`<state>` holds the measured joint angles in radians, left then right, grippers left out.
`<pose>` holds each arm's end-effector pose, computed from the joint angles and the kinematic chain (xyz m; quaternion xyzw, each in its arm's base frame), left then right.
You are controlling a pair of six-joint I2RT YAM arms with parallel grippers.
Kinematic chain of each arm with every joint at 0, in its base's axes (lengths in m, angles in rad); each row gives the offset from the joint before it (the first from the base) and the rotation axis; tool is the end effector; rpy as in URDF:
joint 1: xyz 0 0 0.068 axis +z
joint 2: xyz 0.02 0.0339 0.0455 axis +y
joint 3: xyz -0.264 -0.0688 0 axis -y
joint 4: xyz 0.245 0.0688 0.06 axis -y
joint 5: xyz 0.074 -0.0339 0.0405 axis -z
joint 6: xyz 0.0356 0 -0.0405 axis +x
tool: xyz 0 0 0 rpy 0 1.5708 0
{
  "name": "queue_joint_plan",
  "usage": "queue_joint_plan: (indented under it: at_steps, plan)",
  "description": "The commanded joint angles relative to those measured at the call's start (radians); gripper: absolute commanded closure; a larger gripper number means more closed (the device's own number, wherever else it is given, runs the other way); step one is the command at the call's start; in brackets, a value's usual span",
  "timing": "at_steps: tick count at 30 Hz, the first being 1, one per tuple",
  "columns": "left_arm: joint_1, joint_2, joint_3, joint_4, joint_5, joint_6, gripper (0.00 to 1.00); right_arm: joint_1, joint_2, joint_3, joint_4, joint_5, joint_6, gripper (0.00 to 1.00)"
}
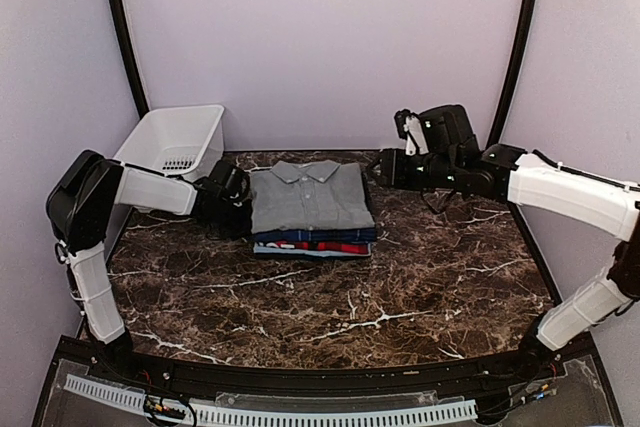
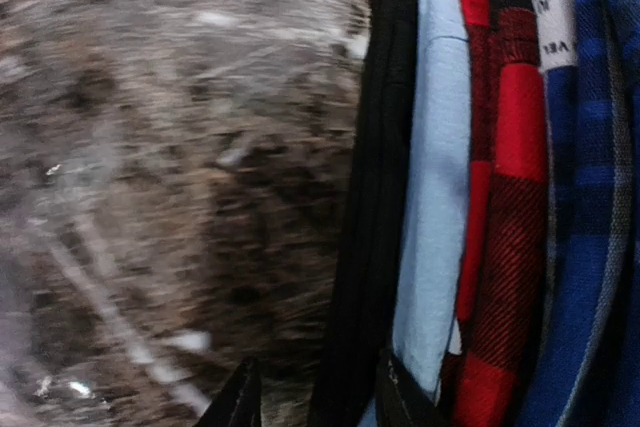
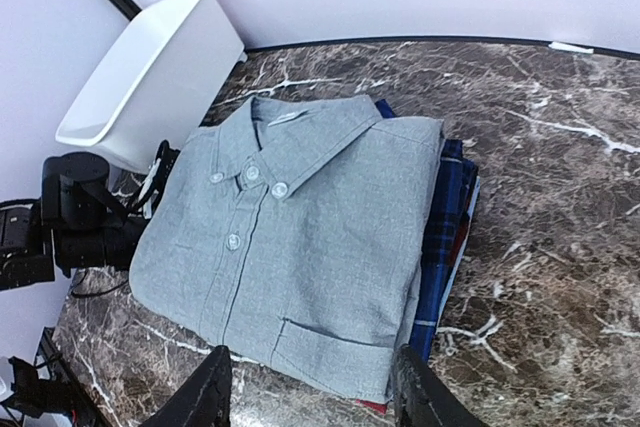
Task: Fold and stack the long sleeve shirts
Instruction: Move the square-folded shirt to the corner of the board.
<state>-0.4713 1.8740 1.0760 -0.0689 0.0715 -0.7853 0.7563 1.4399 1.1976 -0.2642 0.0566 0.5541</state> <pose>0.3407 -0.1765 0.1485 -0.1345 0.9285 -0.2296 0.2590 0.2440 0.2274 0.3216 -0.0727 0.8584 0.2897 0.4170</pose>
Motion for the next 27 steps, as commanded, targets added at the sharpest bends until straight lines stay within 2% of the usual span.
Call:
queue_joint_plan:
  at_steps: [1, 8, 16, 20, 27]
  plan:
    - [-0.074, 0.091, 0.08, -0.017, 0.028, -0.036, 0.62, -0.051, -0.058, -0.032, -0.041, 0.032, -0.039, 0.48]
    - [-0.168, 0.224, 0.254, 0.007, 0.049, -0.079, 0.63, -0.097, -0.132, -0.082, -0.072, 0.02, -0.061, 0.47]
    - [-0.229, 0.436, 0.568, -0.007, 0.07, -0.105, 0.64, -0.119, -0.196, -0.115, -0.123, 0.019, -0.094, 0.47]
    - [-0.255, 0.556, 0.746, 0.013, 0.081, -0.117, 0.64, -0.127, -0.227, -0.119, -0.144, 0.021, -0.11, 0.46]
    - [-0.296, 0.834, 1.183, 0.03, 0.113, -0.152, 0.65, -0.132, -0.259, -0.12, -0.185, 0.011, -0.138, 0.46]
